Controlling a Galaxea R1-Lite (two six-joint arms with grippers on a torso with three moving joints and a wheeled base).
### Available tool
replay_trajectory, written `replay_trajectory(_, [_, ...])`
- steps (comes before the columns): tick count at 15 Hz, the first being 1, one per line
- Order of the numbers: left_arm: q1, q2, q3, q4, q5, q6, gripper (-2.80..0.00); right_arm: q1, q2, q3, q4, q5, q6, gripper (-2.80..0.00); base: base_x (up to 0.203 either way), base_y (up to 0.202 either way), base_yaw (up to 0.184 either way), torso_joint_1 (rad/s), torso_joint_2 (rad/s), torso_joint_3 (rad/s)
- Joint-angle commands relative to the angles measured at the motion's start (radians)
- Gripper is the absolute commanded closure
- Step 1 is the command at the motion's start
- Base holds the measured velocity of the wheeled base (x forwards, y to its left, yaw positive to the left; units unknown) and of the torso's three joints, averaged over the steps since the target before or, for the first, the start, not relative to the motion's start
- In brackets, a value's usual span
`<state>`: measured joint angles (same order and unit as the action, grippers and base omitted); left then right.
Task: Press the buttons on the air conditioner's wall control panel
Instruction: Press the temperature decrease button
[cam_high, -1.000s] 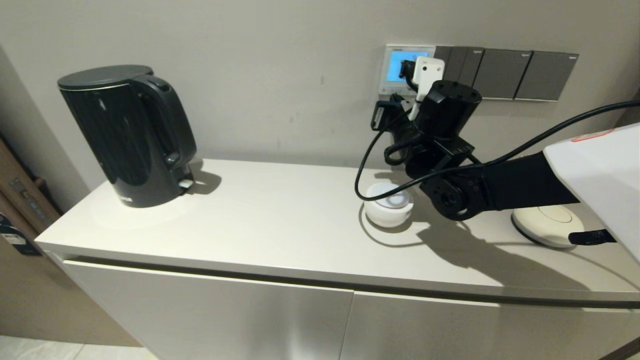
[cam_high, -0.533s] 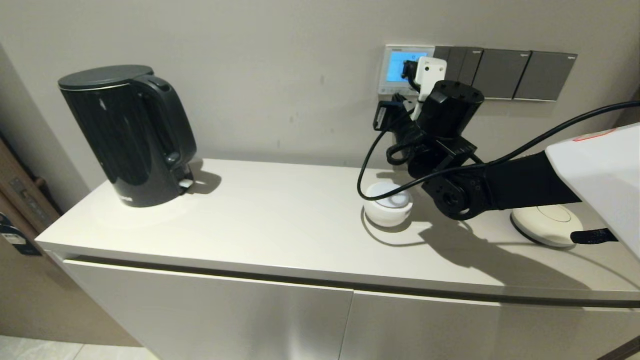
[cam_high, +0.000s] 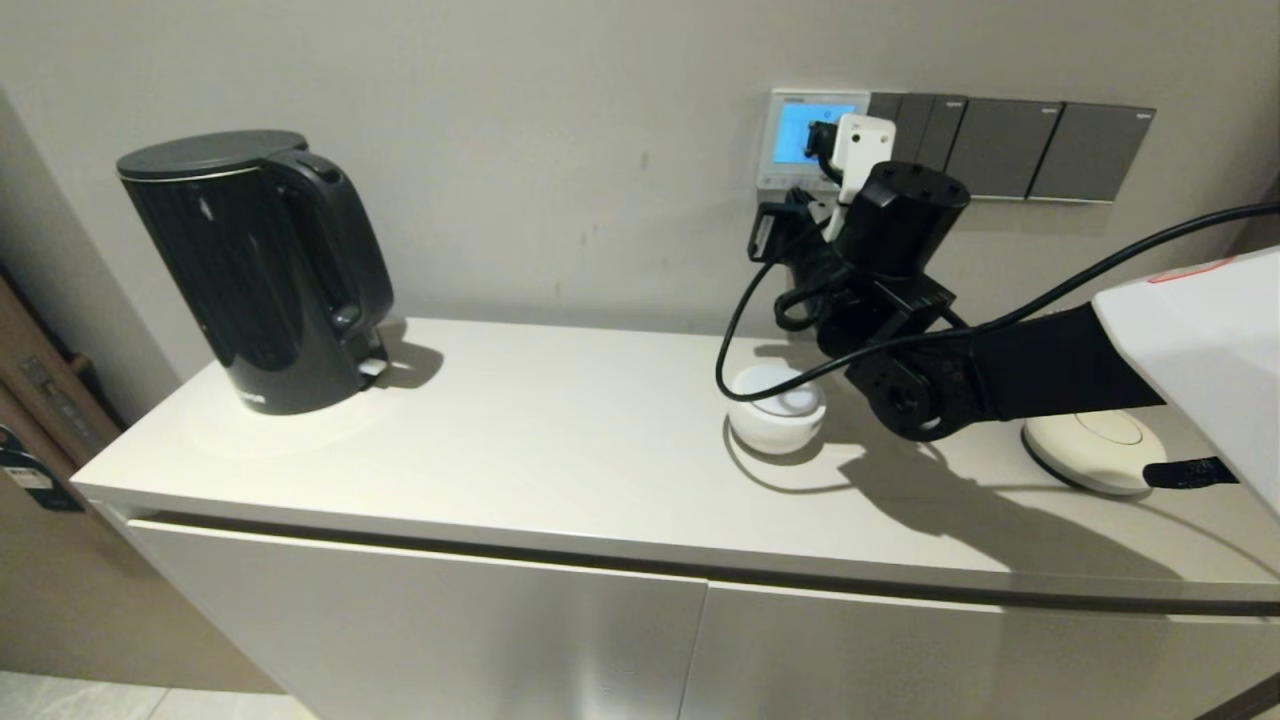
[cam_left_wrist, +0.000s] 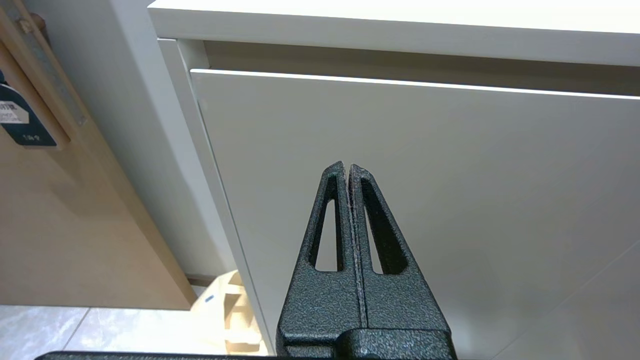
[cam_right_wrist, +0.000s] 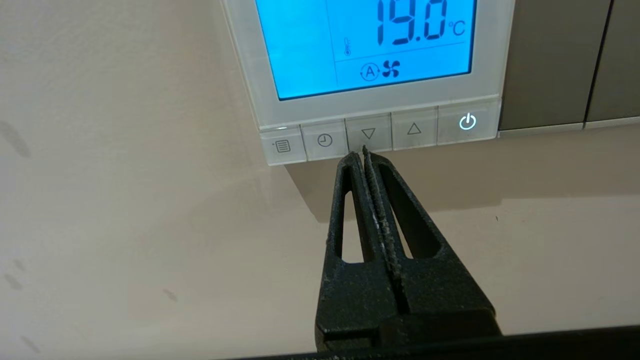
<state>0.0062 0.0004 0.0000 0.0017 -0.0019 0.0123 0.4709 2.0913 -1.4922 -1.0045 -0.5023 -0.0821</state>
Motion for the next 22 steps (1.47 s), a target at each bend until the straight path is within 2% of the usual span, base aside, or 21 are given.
replay_trajectory(1, [0.000,0.001,0.000,0.000,0.000,0.000,0.00,0.004,0.000,0.005,-0.006,-0.002,-0.001,0.00,0.000,0.000,0.000,0.000,0.00,0.000])
replay_trajectory(10, [0.000,0.000,0.000,0.000,0.001,0.000,0.00,0.014,-0.043,0.046,-0.014,-0.001,-0.001,0.00,0.000,0.000,0.000,0.000,0.00,0.000])
replay_trajectory(22, [0.001,0.001,0.000,0.000,0.000,0.000,0.00,0.003,-0.020,0.003,0.001,0.002,-0.002,0.00,0.000,0.000,0.000,0.000,0.00,0.000])
